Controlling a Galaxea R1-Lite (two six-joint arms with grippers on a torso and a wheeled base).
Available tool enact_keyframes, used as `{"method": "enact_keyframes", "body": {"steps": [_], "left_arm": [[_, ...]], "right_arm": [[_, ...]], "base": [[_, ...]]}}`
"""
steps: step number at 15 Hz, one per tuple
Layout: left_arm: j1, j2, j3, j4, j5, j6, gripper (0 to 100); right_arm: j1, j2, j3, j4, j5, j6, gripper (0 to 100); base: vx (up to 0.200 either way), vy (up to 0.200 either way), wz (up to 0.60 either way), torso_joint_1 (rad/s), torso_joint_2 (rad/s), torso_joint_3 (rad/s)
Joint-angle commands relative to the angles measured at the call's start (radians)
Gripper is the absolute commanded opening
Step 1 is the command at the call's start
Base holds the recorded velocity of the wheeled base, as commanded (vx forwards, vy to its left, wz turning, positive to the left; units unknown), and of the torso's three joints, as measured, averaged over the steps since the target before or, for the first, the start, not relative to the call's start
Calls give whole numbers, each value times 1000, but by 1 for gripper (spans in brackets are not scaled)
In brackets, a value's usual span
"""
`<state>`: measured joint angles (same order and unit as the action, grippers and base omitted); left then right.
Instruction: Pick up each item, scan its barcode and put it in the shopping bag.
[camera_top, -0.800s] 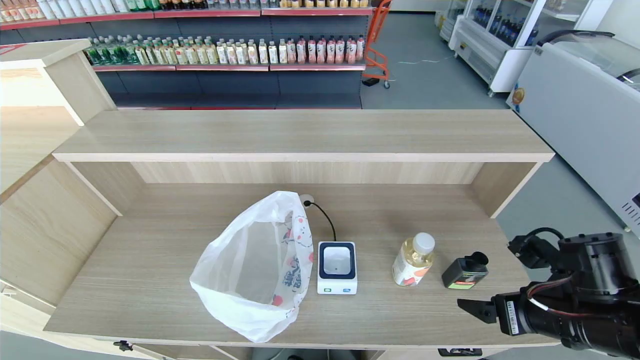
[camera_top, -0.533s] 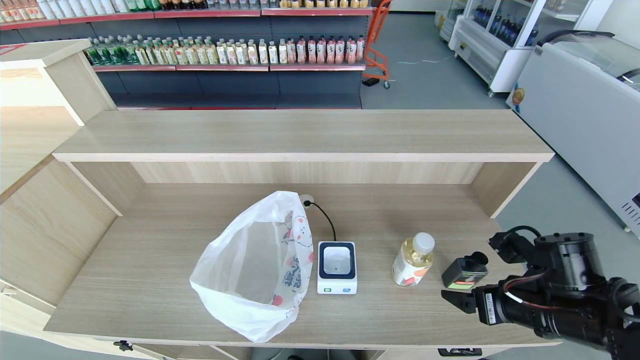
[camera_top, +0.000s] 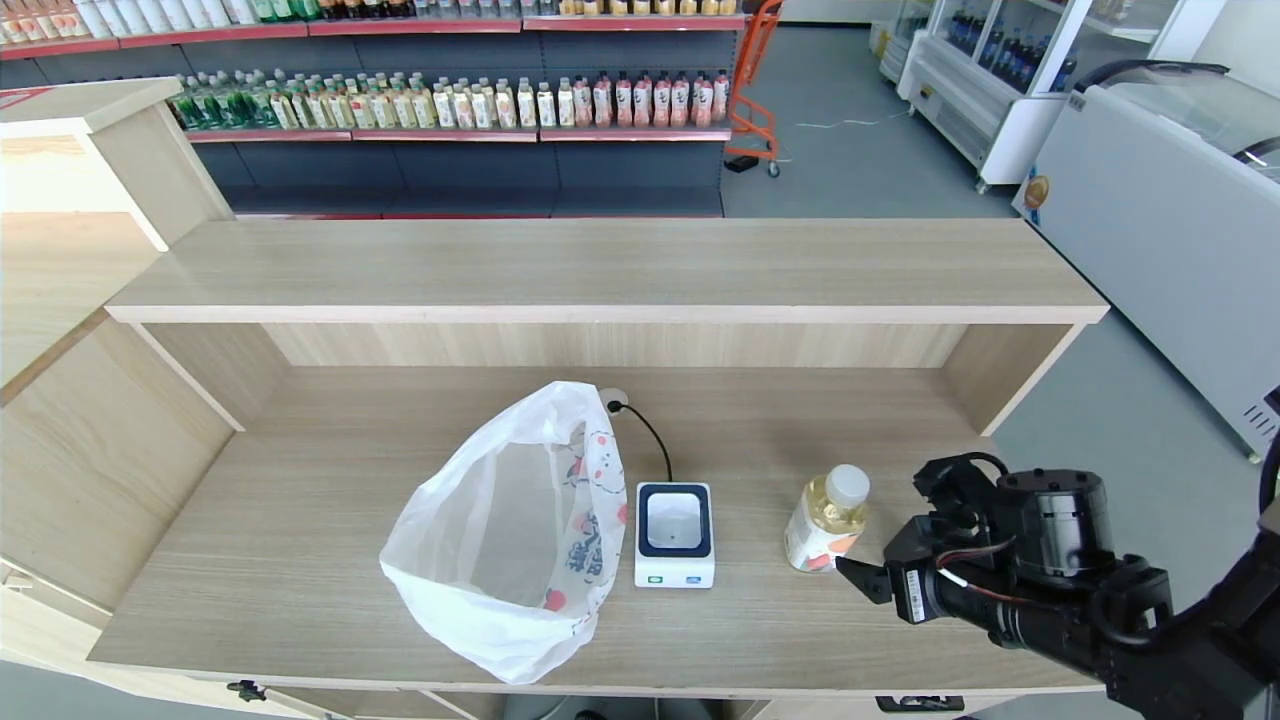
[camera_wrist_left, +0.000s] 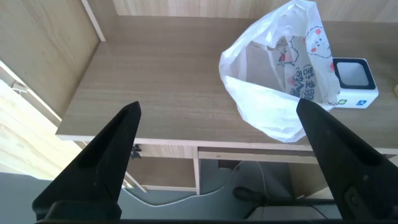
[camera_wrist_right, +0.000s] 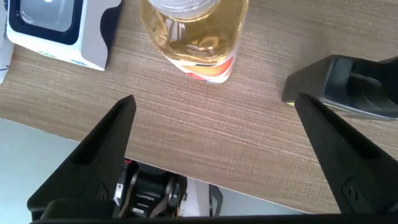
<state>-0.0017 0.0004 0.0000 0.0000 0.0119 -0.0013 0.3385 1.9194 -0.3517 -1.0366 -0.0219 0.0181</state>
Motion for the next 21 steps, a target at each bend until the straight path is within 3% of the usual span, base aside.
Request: {"method": "enact_keyframes", "body": {"steps": [1, 6, 15, 21], "left_arm": [[0, 0, 0, 0, 2, 0, 100], [0, 0, 0, 0, 0, 0, 100], [0, 0, 0, 0, 0, 0, 100], [0, 0, 0, 0, 0, 0, 100]], "right_arm": [[25, 79, -7, -43, -4, -1, 100], [43, 156, -93, -89, -58, -17, 100], [56, 305, -216, -220, -61, -87, 100], [71, 369, -308, -226, -59, -93, 100]], "base": [[0, 0, 0, 0, 0, 0], [0, 0, 0, 0, 0, 0], [0, 0, 0, 0, 0, 0], [0, 0, 0, 0, 0, 0]]}}
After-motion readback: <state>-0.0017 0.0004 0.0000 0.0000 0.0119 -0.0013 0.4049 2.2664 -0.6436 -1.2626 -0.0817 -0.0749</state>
